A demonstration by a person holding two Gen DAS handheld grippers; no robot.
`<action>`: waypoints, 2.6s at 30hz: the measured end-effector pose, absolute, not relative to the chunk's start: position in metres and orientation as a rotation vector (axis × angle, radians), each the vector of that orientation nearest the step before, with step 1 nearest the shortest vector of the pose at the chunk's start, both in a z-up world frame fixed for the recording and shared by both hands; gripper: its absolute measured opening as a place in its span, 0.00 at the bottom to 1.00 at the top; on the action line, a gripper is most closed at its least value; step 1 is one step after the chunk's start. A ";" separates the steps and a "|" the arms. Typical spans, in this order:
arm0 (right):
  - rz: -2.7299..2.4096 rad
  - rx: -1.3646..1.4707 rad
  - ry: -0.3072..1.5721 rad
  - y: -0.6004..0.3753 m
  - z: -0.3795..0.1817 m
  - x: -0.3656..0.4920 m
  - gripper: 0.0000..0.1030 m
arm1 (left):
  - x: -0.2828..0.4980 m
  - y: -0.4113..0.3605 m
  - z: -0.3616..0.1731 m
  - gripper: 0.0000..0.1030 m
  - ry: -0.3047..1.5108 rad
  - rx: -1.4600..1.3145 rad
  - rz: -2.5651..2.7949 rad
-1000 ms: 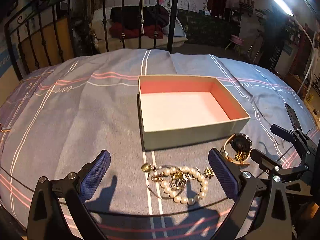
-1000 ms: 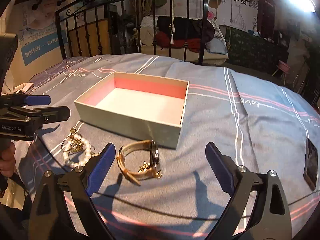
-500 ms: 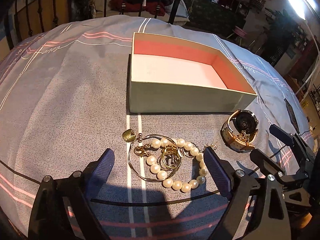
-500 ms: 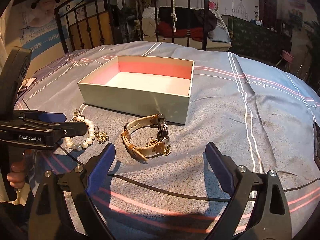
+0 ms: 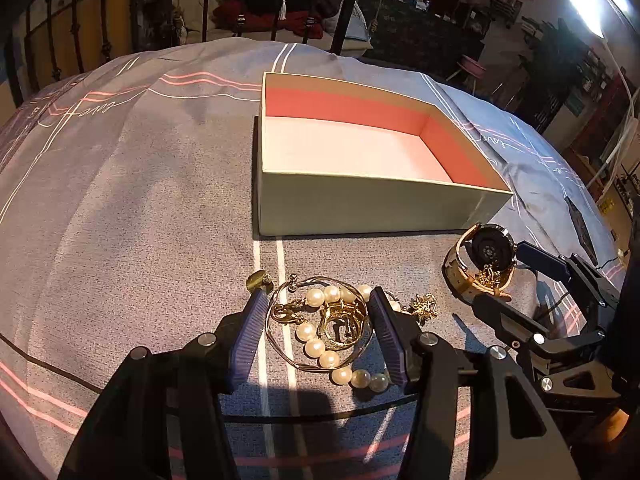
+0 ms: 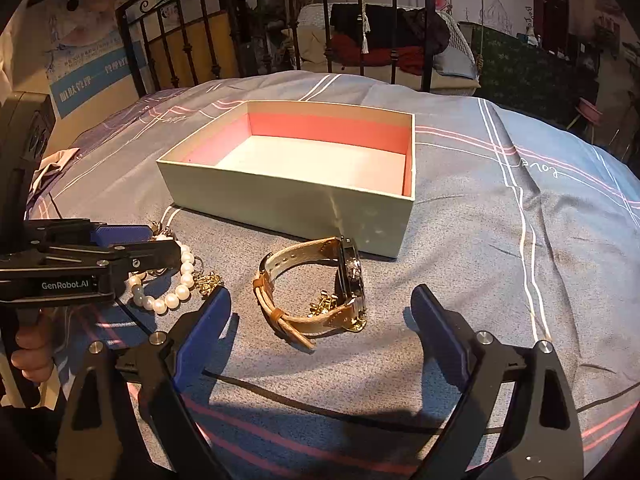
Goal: Organize jewelry
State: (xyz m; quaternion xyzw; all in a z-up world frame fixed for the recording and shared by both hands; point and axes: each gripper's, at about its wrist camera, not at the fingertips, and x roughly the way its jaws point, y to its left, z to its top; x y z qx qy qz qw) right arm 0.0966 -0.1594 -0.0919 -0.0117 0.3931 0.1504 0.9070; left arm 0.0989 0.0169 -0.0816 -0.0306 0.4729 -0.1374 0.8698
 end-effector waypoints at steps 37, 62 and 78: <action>0.376 -0.002 0.779 -0.154 -0.077 0.091 0.49 | 0.082 0.002 -0.049 0.50 0.889 0.006 -0.303; 0.385 0.006 0.749 -0.157 -0.064 0.087 0.46 | 0.086 -0.006 -0.033 0.50 0.858 0.021 -0.336; 0.382 0.002 0.688 -0.157 -0.034 0.092 0.46 | 0.104 -0.007 -0.016 0.50 0.815 0.002 -0.339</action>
